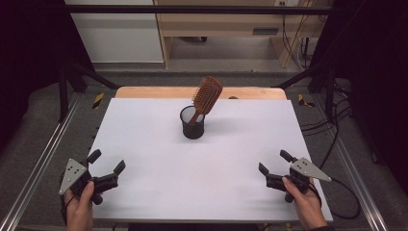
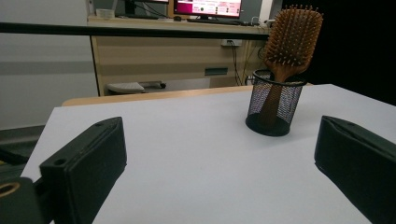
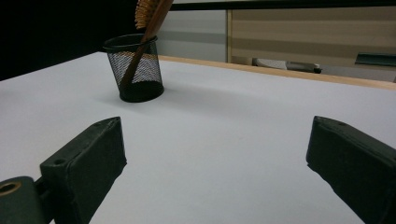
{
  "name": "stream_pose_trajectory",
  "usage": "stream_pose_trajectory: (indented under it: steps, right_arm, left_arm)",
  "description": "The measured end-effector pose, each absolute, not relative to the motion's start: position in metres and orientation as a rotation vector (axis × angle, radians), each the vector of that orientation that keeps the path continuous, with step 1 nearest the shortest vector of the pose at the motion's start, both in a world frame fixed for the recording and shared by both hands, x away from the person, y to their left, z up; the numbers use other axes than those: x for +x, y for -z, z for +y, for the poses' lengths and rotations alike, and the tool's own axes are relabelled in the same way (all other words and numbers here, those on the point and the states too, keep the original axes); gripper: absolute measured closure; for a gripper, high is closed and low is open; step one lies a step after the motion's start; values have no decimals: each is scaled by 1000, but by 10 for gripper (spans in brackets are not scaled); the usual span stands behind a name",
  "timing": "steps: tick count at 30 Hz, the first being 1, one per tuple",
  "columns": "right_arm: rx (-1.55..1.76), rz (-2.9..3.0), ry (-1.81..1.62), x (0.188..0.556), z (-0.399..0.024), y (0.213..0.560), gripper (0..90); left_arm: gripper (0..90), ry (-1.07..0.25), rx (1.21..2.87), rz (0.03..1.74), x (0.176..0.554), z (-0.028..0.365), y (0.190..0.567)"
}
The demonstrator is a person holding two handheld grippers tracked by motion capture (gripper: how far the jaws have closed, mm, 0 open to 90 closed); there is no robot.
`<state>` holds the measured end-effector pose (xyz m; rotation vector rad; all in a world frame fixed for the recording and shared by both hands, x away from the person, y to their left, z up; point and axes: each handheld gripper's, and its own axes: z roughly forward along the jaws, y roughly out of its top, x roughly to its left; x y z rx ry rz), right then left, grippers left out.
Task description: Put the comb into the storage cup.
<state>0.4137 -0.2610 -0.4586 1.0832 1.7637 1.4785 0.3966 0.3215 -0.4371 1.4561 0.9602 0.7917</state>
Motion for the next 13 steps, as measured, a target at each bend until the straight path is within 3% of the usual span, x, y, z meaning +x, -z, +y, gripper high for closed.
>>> stream_pose_trajectory:
  steps: [13]
  right_arm:
    - [1025,1795,-1485,420,-247,463,48]
  left_arm:
    - [23,-791,1452,934,398,318,436]
